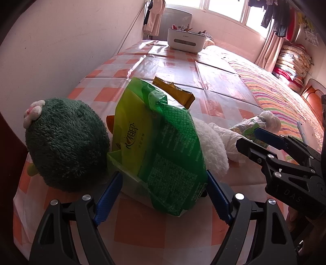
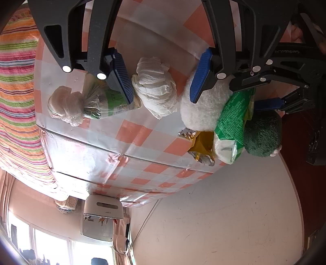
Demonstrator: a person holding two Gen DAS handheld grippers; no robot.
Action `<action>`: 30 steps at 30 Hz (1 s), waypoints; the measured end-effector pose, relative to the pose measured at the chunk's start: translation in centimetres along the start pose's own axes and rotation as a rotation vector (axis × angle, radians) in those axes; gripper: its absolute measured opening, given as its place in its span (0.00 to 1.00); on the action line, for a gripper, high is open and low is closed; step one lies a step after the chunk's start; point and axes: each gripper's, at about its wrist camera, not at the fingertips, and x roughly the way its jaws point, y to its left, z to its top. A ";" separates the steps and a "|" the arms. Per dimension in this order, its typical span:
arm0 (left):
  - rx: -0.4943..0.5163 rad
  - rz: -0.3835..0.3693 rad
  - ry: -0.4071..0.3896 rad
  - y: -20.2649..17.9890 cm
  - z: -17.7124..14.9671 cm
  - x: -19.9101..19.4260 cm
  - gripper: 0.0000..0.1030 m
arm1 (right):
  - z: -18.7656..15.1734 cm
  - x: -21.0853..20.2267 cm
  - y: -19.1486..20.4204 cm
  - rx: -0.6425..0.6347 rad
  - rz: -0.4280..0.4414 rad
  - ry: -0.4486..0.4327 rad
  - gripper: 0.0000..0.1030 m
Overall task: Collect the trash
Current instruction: 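Grasp the green snack bag with the left tool while the right tool grasps the white tissue roll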
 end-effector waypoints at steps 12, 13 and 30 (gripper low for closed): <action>-0.079 -0.092 0.015 1.9 -0.4 0.9 0.77 | -0.4 2.4 -1.0 0.008 -0.004 0.096 0.25; -0.077 -0.093 0.010 1.9 -0.4 0.9 0.76 | -0.5 2.3 -1.1 0.016 0.000 0.093 0.25; -0.073 -0.138 -0.066 2.3 -0.8 -0.6 0.20 | -1.9 -0.6 -1.7 0.119 0.051 0.036 0.25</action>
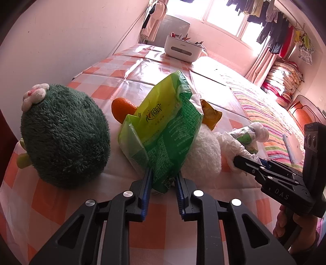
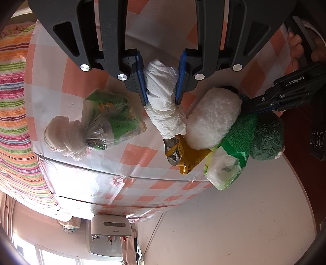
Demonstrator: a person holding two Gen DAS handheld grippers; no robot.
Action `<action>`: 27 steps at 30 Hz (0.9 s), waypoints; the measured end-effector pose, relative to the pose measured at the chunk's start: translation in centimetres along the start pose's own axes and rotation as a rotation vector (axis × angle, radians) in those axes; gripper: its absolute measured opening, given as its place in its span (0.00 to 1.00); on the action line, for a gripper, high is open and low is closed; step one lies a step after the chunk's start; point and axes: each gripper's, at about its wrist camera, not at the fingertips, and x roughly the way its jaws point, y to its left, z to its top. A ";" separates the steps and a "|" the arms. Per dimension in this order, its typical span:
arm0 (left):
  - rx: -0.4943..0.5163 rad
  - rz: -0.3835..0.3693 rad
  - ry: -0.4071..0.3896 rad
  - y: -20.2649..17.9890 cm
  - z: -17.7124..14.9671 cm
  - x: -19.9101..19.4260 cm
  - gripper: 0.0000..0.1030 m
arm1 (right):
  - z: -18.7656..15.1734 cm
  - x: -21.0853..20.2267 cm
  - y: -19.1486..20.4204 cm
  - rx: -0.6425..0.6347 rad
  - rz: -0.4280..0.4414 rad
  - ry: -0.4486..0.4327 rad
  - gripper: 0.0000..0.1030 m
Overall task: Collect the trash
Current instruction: 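Grasp the green snack bag with the left tool while the right tool grasps the white tissue roll, then carry the snack bag and tissue roll over the cream bin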
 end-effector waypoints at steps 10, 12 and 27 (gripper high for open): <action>0.004 -0.028 -0.089 -0.2 0.4 -1.6 0.11 | -0.4 -2.5 0.1 0.014 0.003 -0.068 0.25; 0.004 -0.034 -0.107 -0.3 0.6 -2.0 0.11 | -0.6 -3.0 0.1 0.015 0.000 -0.081 0.25; 0.044 -0.062 -0.228 -2.0 0.6 -4.1 0.06 | -1.9 -5.7 -0.7 0.027 -0.021 -0.123 0.25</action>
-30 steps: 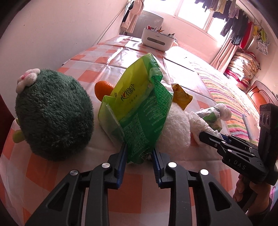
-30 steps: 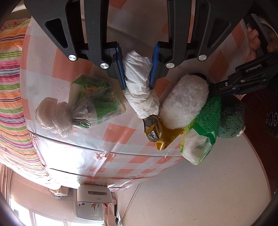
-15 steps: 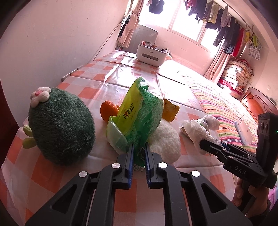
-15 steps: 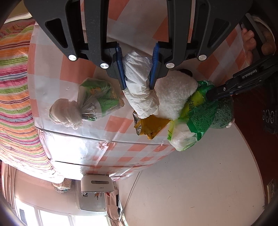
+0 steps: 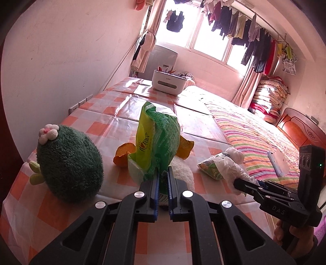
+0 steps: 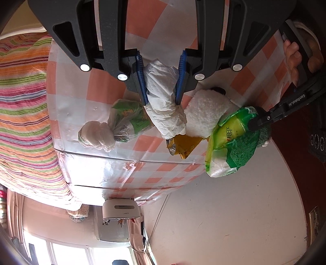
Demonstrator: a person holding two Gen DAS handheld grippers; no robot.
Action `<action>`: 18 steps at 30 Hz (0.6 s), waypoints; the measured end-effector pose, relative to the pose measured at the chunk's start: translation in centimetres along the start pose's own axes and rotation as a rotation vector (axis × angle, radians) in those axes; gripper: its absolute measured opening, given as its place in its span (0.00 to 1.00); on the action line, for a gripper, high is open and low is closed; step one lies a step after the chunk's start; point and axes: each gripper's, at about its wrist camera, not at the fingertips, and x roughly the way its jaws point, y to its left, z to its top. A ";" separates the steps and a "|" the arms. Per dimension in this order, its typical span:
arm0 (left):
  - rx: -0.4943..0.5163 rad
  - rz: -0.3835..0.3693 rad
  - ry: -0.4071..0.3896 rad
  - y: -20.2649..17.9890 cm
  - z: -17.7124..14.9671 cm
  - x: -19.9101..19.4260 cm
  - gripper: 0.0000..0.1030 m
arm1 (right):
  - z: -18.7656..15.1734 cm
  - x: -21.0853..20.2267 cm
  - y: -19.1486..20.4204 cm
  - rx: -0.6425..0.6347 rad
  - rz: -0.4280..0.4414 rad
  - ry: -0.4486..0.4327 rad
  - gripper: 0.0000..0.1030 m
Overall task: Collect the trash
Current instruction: 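Carry the snack bag and tissue roll over the cream bin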
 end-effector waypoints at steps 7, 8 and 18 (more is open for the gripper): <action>0.024 -0.025 -0.029 -1.2 0.1 -0.7 0.06 | -0.4 -2.0 -0.4 -0.003 -0.016 -0.032 0.25; 0.027 -0.029 -0.030 -1.3 0.1 -0.7 0.06 | -0.5 -2.3 -0.5 -0.003 -0.020 -0.037 0.25; 0.061 -0.062 -0.046 -3.4 -0.4 -1.1 0.06 | -1.9 -5.4 -2.2 0.012 -0.069 -0.073 0.25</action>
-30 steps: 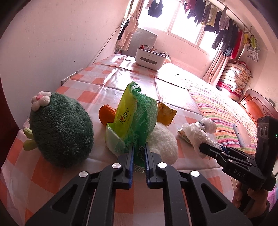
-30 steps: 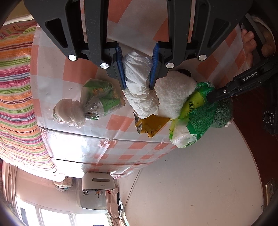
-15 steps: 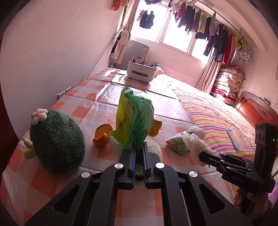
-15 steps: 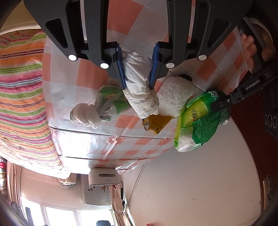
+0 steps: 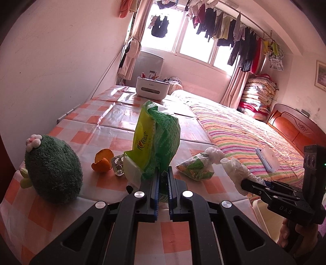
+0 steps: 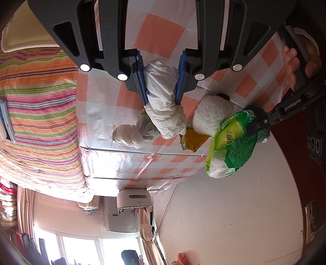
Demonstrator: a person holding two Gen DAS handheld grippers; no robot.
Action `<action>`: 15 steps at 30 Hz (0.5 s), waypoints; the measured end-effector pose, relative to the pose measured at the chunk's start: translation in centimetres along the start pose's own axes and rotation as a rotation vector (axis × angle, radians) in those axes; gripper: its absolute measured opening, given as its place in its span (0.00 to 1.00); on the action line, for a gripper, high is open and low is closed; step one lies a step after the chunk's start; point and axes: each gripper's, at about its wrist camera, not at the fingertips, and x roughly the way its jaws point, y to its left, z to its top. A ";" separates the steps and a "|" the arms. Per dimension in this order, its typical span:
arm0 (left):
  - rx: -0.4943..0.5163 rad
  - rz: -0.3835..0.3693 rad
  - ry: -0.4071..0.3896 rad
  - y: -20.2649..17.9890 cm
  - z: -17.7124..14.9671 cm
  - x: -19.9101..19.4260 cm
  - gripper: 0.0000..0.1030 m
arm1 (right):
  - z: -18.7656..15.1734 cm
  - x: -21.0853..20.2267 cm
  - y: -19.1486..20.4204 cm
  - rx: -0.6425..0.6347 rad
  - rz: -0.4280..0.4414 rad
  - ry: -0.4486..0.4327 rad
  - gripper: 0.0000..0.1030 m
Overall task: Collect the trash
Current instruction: 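Carry the snack bag and tissue roll over the cream bin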
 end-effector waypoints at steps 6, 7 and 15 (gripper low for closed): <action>0.027 -0.032 -0.008 -1.7 -0.4 -0.4 0.06 | -0.9 -1.7 -1.1 0.023 -0.014 -0.016 0.25; 0.030 -0.038 -0.011 -2.1 -0.5 -0.5 0.06 | -1.0 -2.1 -1.2 0.025 -0.016 -0.020 0.25; 0.069 -0.106 -0.011 -4.7 -0.8 -1.1 0.07 | -2.0 -4.4 -1.9 0.047 -0.032 -0.055 0.25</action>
